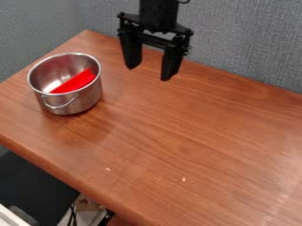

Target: Move the red object from the metal pot to the table

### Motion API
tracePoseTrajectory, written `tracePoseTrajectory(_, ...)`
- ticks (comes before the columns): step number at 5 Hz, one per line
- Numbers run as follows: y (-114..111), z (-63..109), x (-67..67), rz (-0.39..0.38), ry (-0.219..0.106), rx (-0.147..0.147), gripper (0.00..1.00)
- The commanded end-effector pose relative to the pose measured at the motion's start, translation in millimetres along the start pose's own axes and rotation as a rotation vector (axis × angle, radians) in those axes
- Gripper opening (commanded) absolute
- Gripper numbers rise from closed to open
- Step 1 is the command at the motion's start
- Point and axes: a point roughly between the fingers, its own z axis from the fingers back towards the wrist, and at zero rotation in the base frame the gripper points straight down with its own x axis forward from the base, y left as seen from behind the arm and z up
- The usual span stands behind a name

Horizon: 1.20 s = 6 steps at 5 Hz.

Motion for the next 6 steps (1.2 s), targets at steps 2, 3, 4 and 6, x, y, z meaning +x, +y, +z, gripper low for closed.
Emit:
tracePoseTrajectory(2, 29.0, -0.9, 9.9, 0.18, -0.029, -0.011, 1.0)
tracePoseTrajectory(3, 18.8, -14.0, -1.8, 0.128, -0.024, -0.022, 1.0)
tracePoseTrajectory(4, 20.9, -11.0, -20.5, 0.058, -0.055, -0.039, 1.0)
tracePoseTrajectory(6, 61.0, -26.7, -21.5, -0.095, -0.011, -0.057, 1.0)
